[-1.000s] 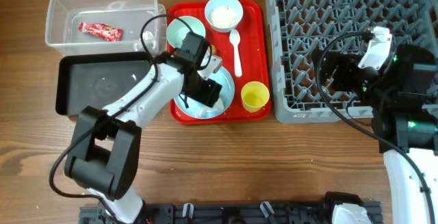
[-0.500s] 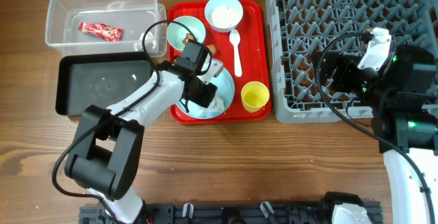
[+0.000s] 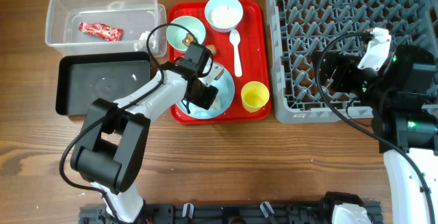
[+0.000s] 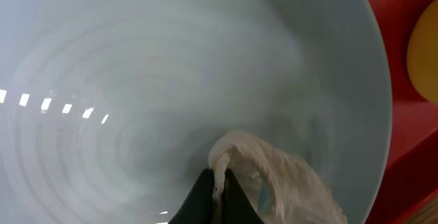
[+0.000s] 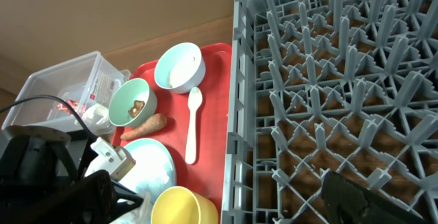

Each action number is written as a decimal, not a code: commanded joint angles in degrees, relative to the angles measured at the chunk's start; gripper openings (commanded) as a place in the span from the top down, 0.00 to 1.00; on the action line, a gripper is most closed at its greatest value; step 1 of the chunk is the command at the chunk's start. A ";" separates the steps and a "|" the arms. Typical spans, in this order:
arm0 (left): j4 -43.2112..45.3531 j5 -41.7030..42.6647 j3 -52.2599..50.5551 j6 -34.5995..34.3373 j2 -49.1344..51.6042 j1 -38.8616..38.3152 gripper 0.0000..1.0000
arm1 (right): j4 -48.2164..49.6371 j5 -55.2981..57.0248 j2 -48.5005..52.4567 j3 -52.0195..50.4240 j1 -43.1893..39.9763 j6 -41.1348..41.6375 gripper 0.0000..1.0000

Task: Sort waste into correct bins and load items into the dishwasher rack
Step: 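Return the left gripper to the plate and grasp the white tissue, then move the tissue left and release it into the clear bin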

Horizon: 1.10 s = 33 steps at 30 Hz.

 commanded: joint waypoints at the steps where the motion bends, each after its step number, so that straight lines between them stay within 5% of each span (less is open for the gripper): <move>1: -2.14 0.85 3.48 -3.13 0.02 0.31 0.96 | -0.02 -1.09 0.33 1.01 0.20 0.31 0.00; 8: -11.10 -10.16 24.72 -10.67 -5.44 6.71 0.96 | 0.15 -0.94 0.33 1.01 0.20 0.31 0.00; 12: -1.99 -19.08 27.71 -10.71 -5.95 14.40 0.96 | 0.17 -0.90 0.33 1.01 0.20 0.31 0.00; 19: 5.55 -19.37 27.69 -10.73 1.49 24.81 0.96 | 0.15 -0.90 0.33 1.01 0.20 0.31 0.00; 21: 5.64 -19.37 27.69 -10.71 3.65 26.18 0.77 | 0.15 -0.90 0.33 1.01 0.20 0.31 0.00; 23: 5.16 -19.37 27.69 -10.71 5.11 26.84 0.20 | 0.15 -0.90 0.33 1.01 0.20 0.31 0.00; 24: 5.03 -19.39 27.69 -10.64 5.31 26.86 0.00 | 0.17 -0.90 0.33 1.01 0.20 0.31 0.00; 33: 5.42 -18.49 28.09 -10.45 -2.16 24.55 0.00 | 0.17 -0.90 0.33 1.01 0.20 0.31 0.00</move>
